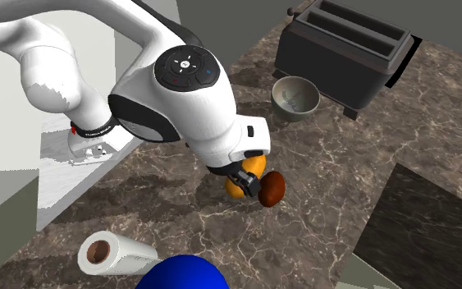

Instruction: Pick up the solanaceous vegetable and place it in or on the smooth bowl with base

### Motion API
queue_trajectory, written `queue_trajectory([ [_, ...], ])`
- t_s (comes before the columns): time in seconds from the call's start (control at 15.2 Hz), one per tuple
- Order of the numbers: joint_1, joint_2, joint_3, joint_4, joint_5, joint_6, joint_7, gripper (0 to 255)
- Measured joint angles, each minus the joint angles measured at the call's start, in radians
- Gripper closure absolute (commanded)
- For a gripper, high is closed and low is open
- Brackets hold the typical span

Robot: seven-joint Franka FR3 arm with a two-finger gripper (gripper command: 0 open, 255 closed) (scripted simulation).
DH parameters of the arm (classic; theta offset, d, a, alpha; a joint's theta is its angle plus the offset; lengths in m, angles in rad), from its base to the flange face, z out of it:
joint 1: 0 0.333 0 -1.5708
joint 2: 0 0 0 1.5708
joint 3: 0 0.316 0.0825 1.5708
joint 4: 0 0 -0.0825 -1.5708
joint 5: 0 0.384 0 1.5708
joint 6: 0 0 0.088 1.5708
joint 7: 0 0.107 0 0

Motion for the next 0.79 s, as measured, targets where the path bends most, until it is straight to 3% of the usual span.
queue_trajectory([
  [0.4,0.063,0.088,-0.069,-0.013,0.088,0.083,-0.069,0],
  [0.73,0.07,0.097,-0.076,-0.014,0.099,0.091,-0.077,0],
  [0.79,0.07,0.097,-0.076,-0.014,0.099,0.091,-0.077,255],
])
